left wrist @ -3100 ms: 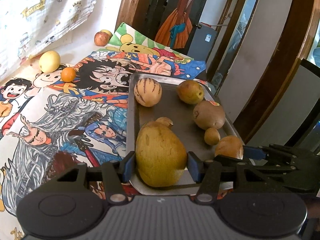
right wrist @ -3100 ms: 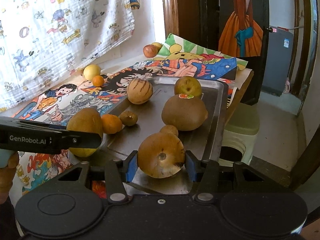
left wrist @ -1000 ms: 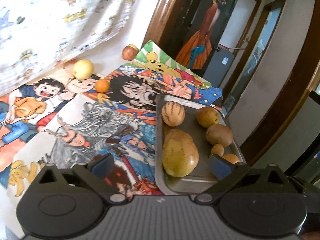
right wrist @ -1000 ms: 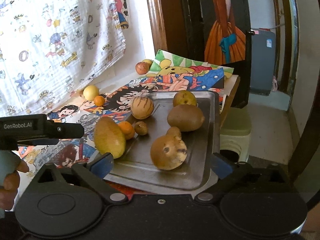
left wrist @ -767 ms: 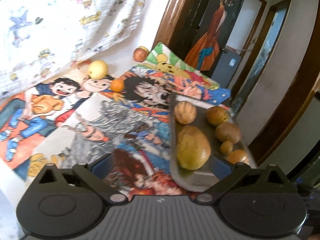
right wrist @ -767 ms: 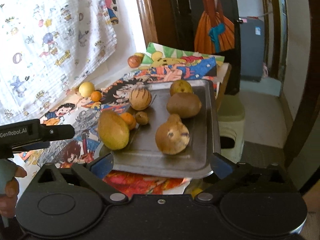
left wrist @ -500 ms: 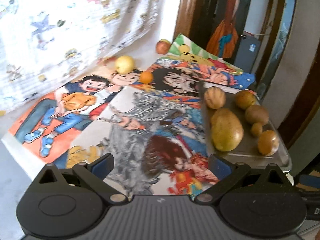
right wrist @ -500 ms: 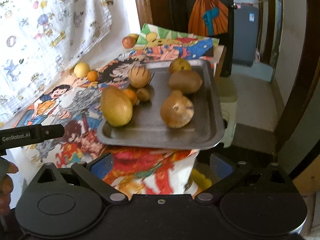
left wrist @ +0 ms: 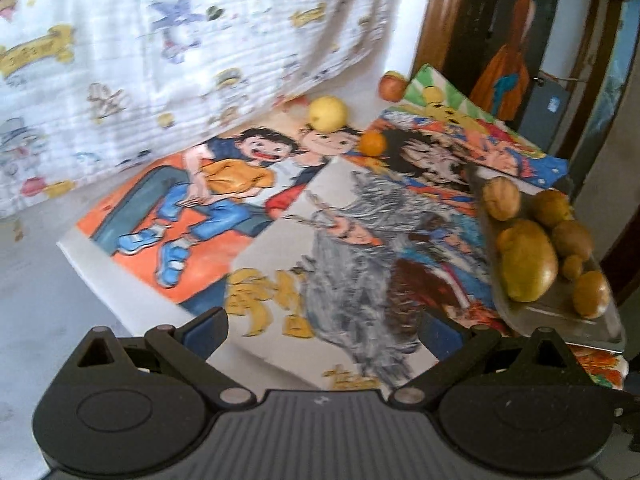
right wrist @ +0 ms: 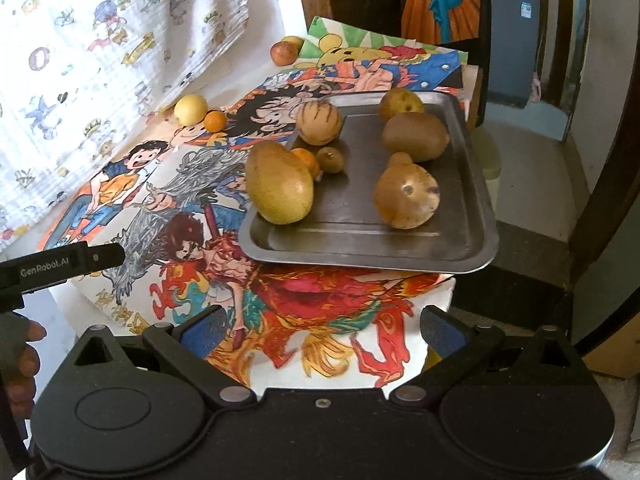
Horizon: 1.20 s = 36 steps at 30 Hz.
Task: Organize fruits
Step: 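Lift both tools off the tray and swing them toward the yellow fruit and orange, then grasp the yellow round fruit with the left tool while the right tool grasps the small orange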
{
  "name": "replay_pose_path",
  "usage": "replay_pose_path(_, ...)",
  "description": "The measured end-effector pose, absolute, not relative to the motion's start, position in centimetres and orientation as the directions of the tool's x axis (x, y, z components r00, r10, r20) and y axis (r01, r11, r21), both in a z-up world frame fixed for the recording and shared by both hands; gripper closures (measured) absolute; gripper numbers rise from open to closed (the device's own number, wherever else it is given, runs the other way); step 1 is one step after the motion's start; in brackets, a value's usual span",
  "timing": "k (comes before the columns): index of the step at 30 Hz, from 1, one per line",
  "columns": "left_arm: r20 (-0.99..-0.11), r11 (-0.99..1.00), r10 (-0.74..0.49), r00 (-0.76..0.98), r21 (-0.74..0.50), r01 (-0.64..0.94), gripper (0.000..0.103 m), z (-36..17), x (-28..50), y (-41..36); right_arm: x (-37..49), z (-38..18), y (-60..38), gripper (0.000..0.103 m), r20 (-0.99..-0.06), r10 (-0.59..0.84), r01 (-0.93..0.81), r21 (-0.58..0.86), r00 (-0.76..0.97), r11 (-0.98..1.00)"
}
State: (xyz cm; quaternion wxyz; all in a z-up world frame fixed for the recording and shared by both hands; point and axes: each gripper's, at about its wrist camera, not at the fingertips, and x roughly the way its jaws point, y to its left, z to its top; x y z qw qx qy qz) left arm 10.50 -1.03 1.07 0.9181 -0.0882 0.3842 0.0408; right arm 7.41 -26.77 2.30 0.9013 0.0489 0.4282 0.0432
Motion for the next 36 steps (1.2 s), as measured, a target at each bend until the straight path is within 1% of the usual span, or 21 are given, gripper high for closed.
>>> replay_pose_path(9, -0.702, 0.978, 0.071, 0.709, -0.093, -0.189, 0.0, 1.7, 10.4, 0.9, 8.5, 3.2, -25.4, 0.001, -0.762, 0.128, -0.073, 0.106, 0.635, 0.992)
replay_pose_path(17, -0.698, 0.977, 0.089, 0.71, -0.078, -0.199, 0.0, 2.0, 11.3, 1.6, 10.1, 5.3, -23.4, 0.001, -0.722, 0.155, -0.141, 0.081, 0.674, 0.987)
replay_pose_path(21, -0.672, 0.974, 0.096, 0.735, -0.09, -0.209, 0.0, 2.4, 12.0, 2.4, 10.7, 6.7, -22.6, 0.001, -0.638, 0.233, -0.201, 0.124, 0.734, 0.972)
replay_pose_path(23, -0.654, 0.972, 0.099, 0.75, -0.097, -0.212, 0.0, 2.9, 12.6, 3.0, 10.8, 7.5, -22.5, 0.001, -0.564, 0.312, -0.251, 0.184, 0.764, 0.95)
replay_pose_path(25, -0.633, 0.972, 0.096, 0.768, -0.107, -0.209, 0.0, 3.4, 13.4, 3.5, 11.4, 8.3, -22.3, 0.001, -0.511, 0.371, -0.286, 0.241, 0.776, 0.928)
replay_pose_path(27, -0.615, 0.97, 0.093, 0.783, -0.121, -0.21, 0.0, 3.9, 14.4, 4.1, 12.4, 9.3, -21.8, 0.001, -0.467, 0.415, -0.323, 0.266, 0.781, 0.908)
replay_pose_path(29, -0.604, 0.965, 0.087, 0.792, -0.145, -0.216, 0.0, 4.5, 15.6, 4.7, 13.5, 10.1, -21.1, 0.001, -0.431, 0.439, -0.366, 0.244, 0.789, 0.898)
replay_pose_path(31, -0.592, 0.961, 0.062, 0.803, -0.183, -0.209, 0.0, 5.2, 16.9, 5.2, 15.1, 10.8, -20.4, 0.001, -0.415, 0.441, -0.404, 0.179, 0.796, 0.897)
replay_pose_path(36, -0.546, 0.962, -0.035, 0.837, -0.245, -0.12, 0.0, 6.2, 20.8, 5.8, 19.7, 11.4, -19.1, 0.001, -0.446, 0.399, -0.463, -0.04, 0.801, 0.885)
